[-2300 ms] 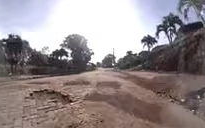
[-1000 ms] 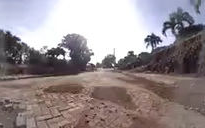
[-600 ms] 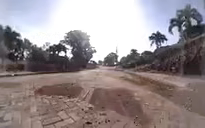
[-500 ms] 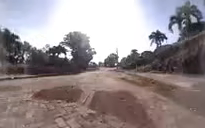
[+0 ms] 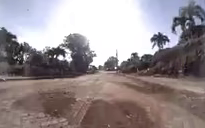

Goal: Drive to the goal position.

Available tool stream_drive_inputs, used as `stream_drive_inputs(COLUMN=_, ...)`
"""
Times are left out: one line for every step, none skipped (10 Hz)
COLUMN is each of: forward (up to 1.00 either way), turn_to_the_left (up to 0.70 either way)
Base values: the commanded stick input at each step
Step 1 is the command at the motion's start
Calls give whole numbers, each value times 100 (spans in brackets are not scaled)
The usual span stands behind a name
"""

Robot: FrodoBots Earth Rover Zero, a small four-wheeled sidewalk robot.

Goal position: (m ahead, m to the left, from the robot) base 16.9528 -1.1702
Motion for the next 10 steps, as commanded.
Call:
stream_drive_inputs(forward=100, turn_to_the_left=0)
stream_drive_inputs(forward=100, turn_to_the_left=0)
stream_drive_inputs(forward=100, turn_to_the_left=0)
stream_drive_inputs(forward=100, turn_to_the_left=0)
stream_drive_inputs(forward=100, turn_to_the_left=0)
stream_drive_inputs(forward=100, turn_to_the_left=0)
stream_drive_inputs(forward=100, turn_to_the_left=0)
stream_drive_inputs(forward=100, turn_to_the_left=0)
stream_drive_inputs(forward=100, turn_to_the_left=0)
stream_drive_inputs(forward=100, turn_to_the_left=0)
